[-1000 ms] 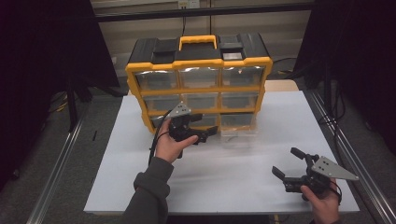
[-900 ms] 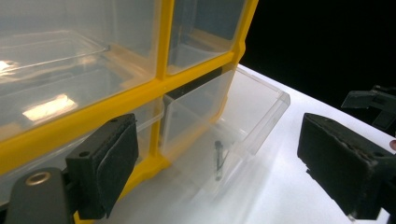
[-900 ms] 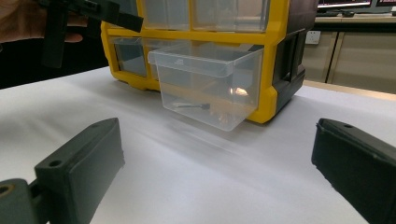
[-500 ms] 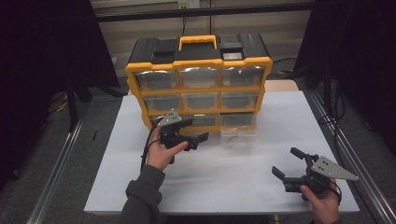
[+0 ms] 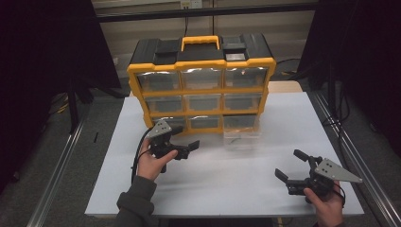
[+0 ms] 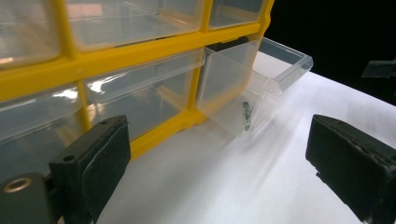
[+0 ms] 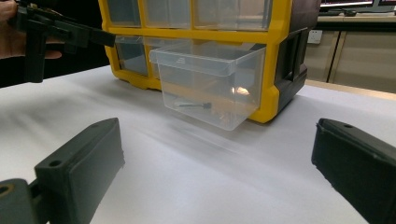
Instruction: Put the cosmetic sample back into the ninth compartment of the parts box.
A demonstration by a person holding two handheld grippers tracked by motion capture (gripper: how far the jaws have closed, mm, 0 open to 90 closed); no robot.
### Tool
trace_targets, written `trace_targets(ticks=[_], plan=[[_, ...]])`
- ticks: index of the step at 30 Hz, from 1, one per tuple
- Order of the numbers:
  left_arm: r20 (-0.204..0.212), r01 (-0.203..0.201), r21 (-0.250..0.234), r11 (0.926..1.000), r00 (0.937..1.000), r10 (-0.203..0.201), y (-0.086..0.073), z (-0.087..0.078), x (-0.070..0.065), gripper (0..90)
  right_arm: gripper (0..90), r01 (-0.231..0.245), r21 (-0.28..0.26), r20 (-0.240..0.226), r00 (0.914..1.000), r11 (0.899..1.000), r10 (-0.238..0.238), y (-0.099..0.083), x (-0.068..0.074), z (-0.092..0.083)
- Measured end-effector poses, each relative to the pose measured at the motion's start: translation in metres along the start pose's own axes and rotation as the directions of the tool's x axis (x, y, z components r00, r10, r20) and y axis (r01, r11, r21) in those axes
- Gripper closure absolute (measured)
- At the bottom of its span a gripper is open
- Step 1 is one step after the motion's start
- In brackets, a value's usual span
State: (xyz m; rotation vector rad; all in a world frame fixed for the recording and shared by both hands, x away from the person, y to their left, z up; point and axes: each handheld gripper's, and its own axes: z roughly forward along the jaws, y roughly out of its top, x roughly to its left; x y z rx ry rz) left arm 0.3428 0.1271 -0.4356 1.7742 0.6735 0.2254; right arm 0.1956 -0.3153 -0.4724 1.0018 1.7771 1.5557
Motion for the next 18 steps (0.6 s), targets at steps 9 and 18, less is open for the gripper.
trace_targets(ticks=[9,18], plan=[[-0.071,0.023,-0.031,0.9992,0.9972,-0.025,-0.013,-0.022,0.003,6.6,1.5,0.0,0.0,-0.002,1.0,1.0,0.0,0.0,0.001,0.001],[-0.105,0.01,-0.031,0.9995,0.9944,-0.013,-0.025,-0.046,0.008,6.2,1.5,0.002,0.002,-0.007,1.0,1.0,-0.002,0.0,0.001,0.002]])
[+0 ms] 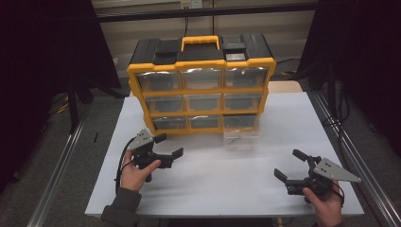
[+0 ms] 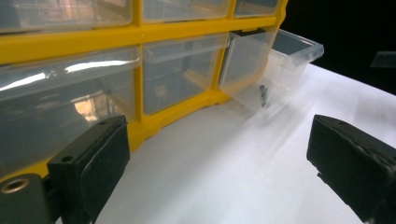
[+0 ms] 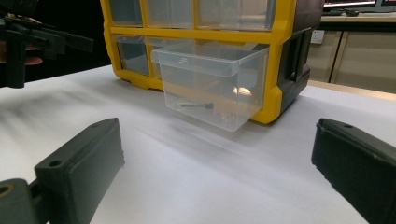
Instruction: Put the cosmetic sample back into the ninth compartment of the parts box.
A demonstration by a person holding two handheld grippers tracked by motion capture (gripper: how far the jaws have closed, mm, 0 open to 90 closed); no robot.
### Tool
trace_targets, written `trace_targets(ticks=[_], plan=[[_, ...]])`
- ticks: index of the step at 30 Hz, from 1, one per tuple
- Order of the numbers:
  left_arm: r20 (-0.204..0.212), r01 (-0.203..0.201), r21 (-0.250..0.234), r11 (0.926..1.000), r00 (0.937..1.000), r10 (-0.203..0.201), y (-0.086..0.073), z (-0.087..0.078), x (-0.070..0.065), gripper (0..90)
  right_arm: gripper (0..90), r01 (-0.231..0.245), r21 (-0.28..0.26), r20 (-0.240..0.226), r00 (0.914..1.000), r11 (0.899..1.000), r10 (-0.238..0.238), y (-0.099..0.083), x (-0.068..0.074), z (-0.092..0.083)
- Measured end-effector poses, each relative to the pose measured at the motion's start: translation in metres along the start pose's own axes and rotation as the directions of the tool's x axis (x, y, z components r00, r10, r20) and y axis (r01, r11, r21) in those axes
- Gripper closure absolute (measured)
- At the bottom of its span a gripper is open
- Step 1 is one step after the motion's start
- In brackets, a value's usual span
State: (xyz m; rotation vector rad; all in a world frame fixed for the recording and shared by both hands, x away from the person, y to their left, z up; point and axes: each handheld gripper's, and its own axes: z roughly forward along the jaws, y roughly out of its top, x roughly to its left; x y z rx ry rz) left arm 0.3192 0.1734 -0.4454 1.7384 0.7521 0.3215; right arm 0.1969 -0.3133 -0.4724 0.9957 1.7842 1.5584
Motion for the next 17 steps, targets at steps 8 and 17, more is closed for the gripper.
trace_targets(ticks=[8,17], plan=[[-0.036,-0.006,-0.002,1.0,0.9993,0.006,-0.014,-0.027,0.009,6.0,1.5,0.003,-0.002,0.0,1.0,1.0,-0.003,0.0,0.0,0.001],[-0.045,-0.004,-0.048,0.9988,0.999,0.002,-0.026,-0.051,0.018,3.6,1.5,0.006,0.005,-0.004,1.0,1.0,-0.006,0.0,0.001,0.003]])
